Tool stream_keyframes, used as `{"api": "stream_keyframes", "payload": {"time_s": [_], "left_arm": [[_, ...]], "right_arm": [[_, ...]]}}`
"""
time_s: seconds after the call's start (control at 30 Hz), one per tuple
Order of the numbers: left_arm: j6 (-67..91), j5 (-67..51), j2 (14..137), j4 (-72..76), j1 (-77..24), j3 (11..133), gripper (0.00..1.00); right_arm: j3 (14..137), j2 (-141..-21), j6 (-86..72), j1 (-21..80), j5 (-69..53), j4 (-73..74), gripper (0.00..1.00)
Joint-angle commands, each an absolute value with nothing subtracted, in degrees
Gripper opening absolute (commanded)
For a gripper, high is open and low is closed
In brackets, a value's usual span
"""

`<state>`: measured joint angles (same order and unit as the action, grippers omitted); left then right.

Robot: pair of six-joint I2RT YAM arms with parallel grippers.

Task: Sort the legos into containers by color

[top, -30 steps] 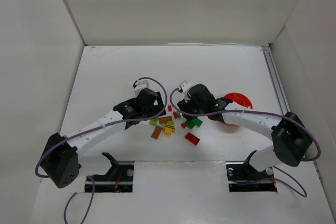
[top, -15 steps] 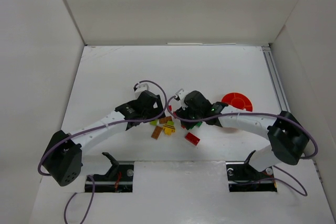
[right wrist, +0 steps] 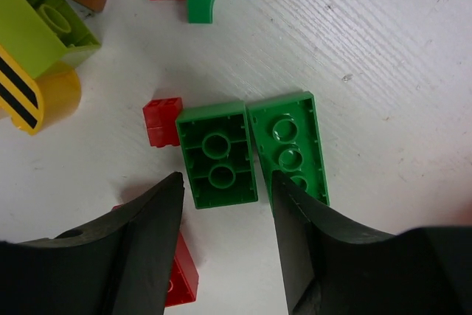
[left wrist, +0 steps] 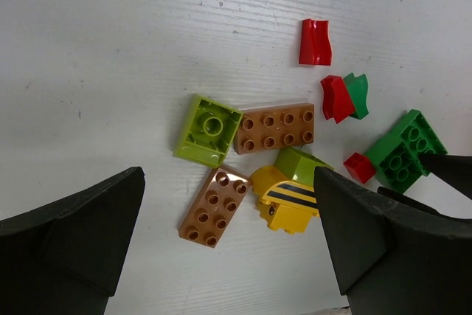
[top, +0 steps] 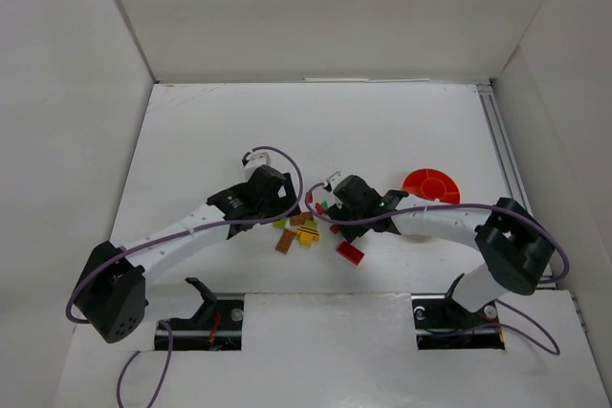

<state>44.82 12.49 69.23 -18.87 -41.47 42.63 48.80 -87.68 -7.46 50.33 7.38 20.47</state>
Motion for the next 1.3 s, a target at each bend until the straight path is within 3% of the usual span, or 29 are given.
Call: {"api": "stream_keyframes", "payload": {"time_s": [0.0,0.33,0.73,1.03,1.17,1.27], "left_arm": [[43.60,13.27,67.15,-19.51,-41.31,42.01,0.97],[43.59,13.27,67.15,-19.51,-41.31,42.01,0.97],[43.59,13.27,67.15,-19.51,-41.31,42.54,0.96],[43.07,13.27,66.62,-19.51,-41.31,43.06,0.96],[42.54,13.27,66.62,-19.51,-41.31,43.07,0.96],[42.02,13.27,66.62,-18.99,-41.31,43.59,0.96]], "right_arm": [[48.60,-88.42,-8.61,50.63,8.88,20.31,0.56],[50.36,-87.80,-8.09,52.29,8.88,19.78,0.41],[52.47,-80.86,-8.61,52.29,10.63,22.32,0.34],[56.94,-75.07,-9.67,52.29,19.40,28.64,0.34],[58.97,-72.43,-13.88,49.67,24.59,35.32,0.32],[59.59,-68.74,-15.38,43.88,21.91,39.45,0.32]]}}
